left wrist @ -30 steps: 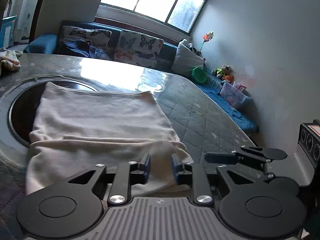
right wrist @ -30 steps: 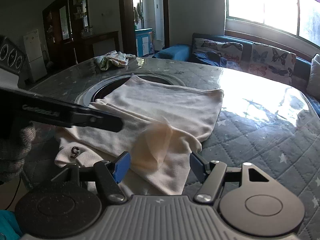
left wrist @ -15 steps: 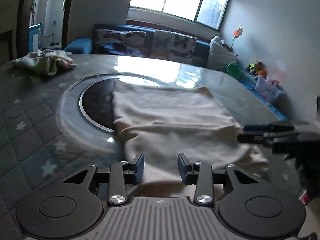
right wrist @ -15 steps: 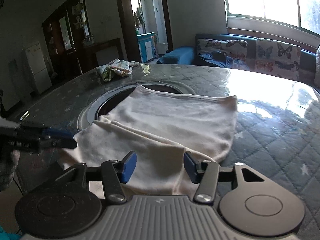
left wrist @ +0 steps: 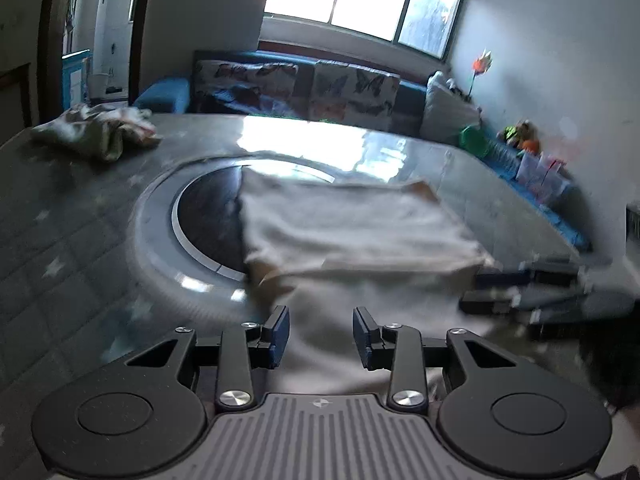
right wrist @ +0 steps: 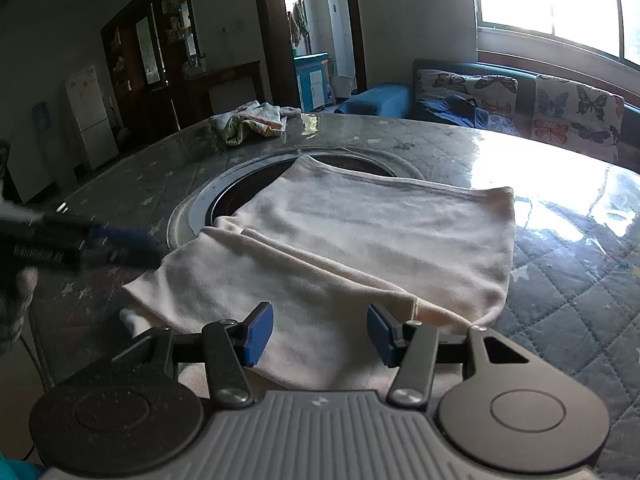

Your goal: Fold clothes

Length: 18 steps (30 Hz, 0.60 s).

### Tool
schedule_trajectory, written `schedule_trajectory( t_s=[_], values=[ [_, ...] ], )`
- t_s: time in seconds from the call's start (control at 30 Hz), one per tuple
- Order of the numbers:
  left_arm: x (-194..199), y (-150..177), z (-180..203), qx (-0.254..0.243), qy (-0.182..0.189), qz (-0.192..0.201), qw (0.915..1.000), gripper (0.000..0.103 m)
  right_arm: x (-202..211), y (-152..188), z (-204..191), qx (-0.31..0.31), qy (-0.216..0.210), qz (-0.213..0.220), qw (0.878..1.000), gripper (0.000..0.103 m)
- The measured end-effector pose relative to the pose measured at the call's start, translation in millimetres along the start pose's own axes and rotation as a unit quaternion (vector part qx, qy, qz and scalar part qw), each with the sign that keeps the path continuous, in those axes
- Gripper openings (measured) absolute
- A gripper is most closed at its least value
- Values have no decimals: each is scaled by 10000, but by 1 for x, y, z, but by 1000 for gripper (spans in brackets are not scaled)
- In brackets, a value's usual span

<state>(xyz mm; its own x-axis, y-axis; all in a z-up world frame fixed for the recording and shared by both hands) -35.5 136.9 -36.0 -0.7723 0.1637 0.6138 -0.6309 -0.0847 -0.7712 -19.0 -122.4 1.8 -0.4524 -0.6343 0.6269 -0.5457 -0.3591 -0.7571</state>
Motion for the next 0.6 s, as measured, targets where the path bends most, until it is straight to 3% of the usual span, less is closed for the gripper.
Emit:
schedule_trajectory(
  t_s=[0.27, 0.37, 0.53, 0.6],
  values=[
    [-40, -6, -6, 233, 26, -196, 9995, 37, -2, 2, -1, -6, 2, -41, 10000, 54],
    [-38, 0, -15, 277, -130, -227, 9993, 30, -4, 3, 0, -7, -7, -65, 10000, 54],
    [-29, 1, -30, 427, -329, -233, 9983, 29, -3, 2, 0, 20, -19, -28, 10000, 54],
    [-26, -3, -26, 424, -236, -145, 9987, 29, -1, -1, 0, 20, -25, 35, 10000, 54]
  ],
)
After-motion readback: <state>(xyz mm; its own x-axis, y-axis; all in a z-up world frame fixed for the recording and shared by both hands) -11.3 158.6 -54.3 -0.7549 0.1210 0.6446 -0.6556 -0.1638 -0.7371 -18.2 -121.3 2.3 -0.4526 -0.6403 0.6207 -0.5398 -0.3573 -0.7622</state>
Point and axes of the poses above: each gripper's, at about its wrist camera, not at the fingertips, and x roughly against the way its jaws point, z to its right, y to its underside, the point moved 6 cm from there along -x, roughly the way its jaws point, and after that the axes turned 4 degrees about -x, right-handed, at the moved point
